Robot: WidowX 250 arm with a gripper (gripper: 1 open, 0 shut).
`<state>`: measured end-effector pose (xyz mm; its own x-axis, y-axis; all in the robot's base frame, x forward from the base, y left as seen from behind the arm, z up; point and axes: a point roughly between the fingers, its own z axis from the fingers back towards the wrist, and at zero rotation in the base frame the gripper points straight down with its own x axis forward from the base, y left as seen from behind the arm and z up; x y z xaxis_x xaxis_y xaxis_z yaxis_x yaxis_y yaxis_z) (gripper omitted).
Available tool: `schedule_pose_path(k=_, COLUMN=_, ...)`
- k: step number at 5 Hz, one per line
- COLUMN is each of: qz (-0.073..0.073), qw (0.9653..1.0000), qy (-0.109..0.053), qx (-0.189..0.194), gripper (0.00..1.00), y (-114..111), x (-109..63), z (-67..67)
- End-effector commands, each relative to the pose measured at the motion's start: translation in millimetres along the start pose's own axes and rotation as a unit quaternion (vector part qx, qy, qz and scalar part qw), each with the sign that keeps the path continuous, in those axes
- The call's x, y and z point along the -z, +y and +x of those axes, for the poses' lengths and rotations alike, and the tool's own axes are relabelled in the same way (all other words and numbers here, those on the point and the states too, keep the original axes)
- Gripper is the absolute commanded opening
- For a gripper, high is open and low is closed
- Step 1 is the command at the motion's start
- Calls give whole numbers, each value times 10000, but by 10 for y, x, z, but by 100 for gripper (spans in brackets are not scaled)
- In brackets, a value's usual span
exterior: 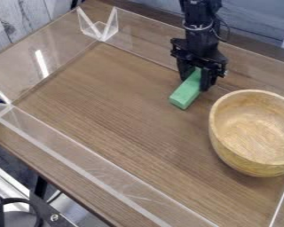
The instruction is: Put the green block in the brown bowl
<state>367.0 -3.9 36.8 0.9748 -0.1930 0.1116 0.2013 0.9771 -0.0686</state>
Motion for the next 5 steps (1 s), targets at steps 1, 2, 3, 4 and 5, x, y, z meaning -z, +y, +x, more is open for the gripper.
schedule_pose_path(k=1, qz=119, qw=9981, qy=-606, qx=69, gripper=0, y=17, x=-392, z=138)
schedule_pose_path(k=2, qz=134, qw=9976, qy=-668, qx=80, gripper=0, y=25, x=-394, z=126)
schedule_pose_path(k=3, qz=112, qw=9971, qy=-750, qx=59, gripper=0, y=-24, x=-513, z=110)
schedule_pose_path(k=4, qz=94, qw=9961, qy=-879, qx=74, gripper=0, y=-141, x=-686, z=101)
schedule_pose_path(k=5, qz=20, qw=9955, qy=-927, qx=180, gripper=0, y=-360, x=-783, z=94)
